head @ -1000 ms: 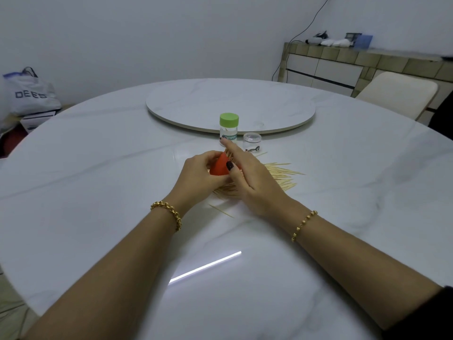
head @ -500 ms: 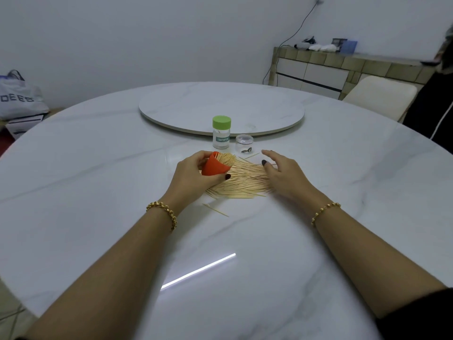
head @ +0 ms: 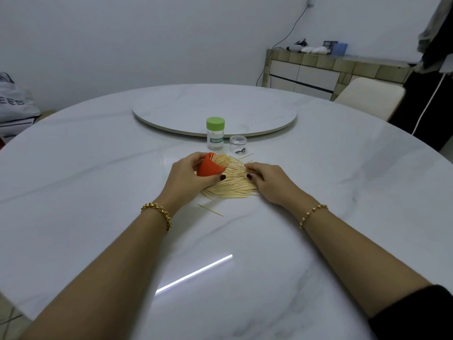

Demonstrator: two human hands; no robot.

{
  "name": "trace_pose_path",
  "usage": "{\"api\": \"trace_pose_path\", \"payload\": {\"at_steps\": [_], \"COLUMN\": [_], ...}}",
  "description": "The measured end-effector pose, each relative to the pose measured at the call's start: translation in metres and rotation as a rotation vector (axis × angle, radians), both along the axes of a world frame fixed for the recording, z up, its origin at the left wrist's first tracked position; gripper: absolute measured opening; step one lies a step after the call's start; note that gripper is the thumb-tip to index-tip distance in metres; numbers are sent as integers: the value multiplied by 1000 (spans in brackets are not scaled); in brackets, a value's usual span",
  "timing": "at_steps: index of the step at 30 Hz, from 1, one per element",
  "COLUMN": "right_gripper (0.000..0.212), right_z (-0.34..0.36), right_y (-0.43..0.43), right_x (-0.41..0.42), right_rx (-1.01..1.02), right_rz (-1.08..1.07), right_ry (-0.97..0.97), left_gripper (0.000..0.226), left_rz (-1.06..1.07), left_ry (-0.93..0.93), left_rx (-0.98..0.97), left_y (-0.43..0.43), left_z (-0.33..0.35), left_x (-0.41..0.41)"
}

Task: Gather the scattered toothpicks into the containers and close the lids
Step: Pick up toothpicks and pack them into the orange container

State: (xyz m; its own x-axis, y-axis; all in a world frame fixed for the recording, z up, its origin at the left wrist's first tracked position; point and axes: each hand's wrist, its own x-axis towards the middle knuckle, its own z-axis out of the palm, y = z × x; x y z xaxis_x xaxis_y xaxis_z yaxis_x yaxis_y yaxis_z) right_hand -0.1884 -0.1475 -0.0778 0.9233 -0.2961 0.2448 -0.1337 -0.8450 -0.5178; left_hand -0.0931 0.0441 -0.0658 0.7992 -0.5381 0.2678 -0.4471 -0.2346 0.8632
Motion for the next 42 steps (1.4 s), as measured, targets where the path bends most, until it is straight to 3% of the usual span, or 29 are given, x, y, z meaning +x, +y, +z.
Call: {"api": "trace_pose_path", "payload": {"at_steps": [7, 27, 37, 42], "right_gripper": [26, 20, 22, 16], "right_z": [-9, -3, -2, -3], "right_y": [-7, -8, -2, 3], "right_x": [8, 11, 12, 16], "right_rx": [-197, -201, -204, -338], "right_rz": [-44, -178, -73, -30], "right_ry": [-79, -301, -492, -569], "left_gripper": [60, 63, 63, 64], "left_rz": [8, 32, 30, 28], "left_ry": [-5, -70, -112, -153], "left_rx": [3, 44, 101, 115], "left_y": [1, 2, 2, 1], "left_z": [-1, -3, -2, -2], "left_x": [1, 5, 4, 4]}}
